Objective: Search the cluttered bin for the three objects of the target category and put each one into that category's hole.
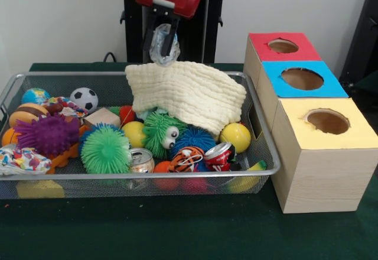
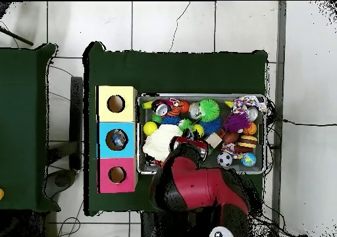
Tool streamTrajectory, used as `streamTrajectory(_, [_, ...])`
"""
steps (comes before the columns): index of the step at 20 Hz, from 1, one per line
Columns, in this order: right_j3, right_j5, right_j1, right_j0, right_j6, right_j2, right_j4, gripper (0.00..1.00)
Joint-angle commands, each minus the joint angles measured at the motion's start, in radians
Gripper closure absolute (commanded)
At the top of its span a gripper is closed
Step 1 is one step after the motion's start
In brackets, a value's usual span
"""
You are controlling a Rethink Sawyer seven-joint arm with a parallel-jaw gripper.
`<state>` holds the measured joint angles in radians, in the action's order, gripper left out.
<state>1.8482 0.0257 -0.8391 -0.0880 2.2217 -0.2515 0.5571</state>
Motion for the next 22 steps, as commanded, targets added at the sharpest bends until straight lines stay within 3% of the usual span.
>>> streamTrajectory(1, [0.089,0.202,-0.055,0.08,0.135,-0.039,-0.097,1.0])
streamTrajectory(7, [0.088,0.247,-0.064,0.136,0.144,-0.087,-0.131,1.0])
streamTrajectory(22, [0.086,0.296,-0.083,0.186,0.121,-0.131,-0.179,1.0])
